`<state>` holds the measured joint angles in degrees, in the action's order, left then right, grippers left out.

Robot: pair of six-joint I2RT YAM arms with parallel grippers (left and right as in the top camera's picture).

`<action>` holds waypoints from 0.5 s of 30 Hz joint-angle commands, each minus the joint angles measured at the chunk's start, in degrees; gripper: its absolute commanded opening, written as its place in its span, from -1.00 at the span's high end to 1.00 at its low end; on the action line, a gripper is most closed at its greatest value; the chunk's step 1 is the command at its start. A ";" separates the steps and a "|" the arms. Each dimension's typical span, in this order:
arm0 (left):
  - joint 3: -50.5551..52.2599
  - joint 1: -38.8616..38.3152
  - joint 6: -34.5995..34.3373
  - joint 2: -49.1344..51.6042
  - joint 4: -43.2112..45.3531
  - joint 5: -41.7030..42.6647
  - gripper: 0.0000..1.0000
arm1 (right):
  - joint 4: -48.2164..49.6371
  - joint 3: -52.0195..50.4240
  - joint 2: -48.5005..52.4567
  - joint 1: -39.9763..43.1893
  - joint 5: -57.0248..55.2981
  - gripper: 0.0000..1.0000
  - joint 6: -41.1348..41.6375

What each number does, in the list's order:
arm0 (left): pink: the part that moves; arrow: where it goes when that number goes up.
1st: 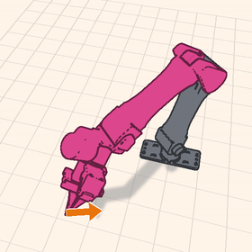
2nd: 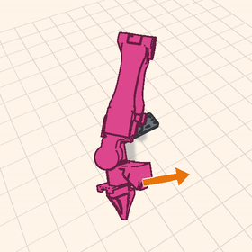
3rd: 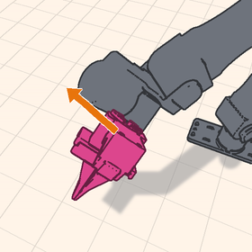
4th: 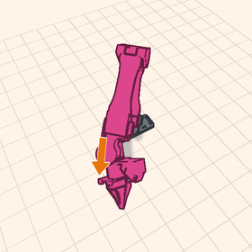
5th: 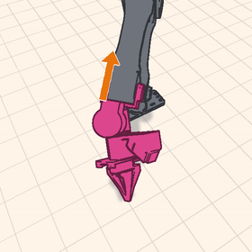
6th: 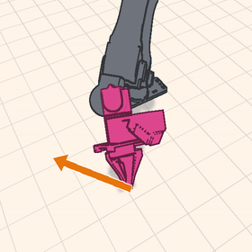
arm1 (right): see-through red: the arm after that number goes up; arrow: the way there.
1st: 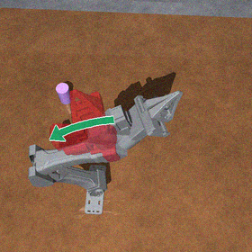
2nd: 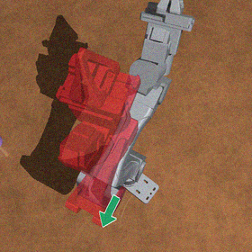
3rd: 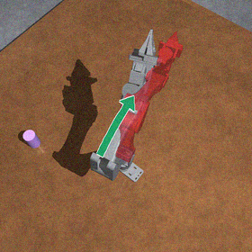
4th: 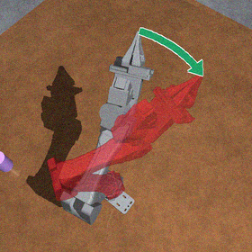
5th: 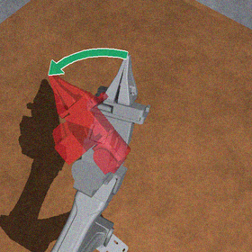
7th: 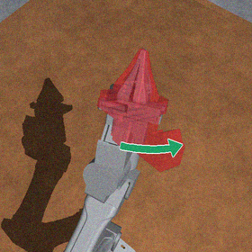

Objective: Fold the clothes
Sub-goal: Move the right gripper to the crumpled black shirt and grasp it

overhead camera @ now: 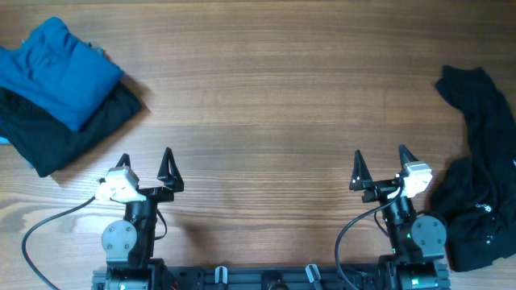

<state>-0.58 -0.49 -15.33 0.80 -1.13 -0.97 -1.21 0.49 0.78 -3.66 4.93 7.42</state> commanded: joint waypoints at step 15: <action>-36.11 -0.42 0.15 42.18 -27.71 1.16 -1.00 | -32.46 37.16 53.00 -0.24 -7.82 -0.99 0.37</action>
<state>-29.89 -0.56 -15.33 36.36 -24.71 -0.49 -32.47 32.53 45.25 -3.66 -1.96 7.81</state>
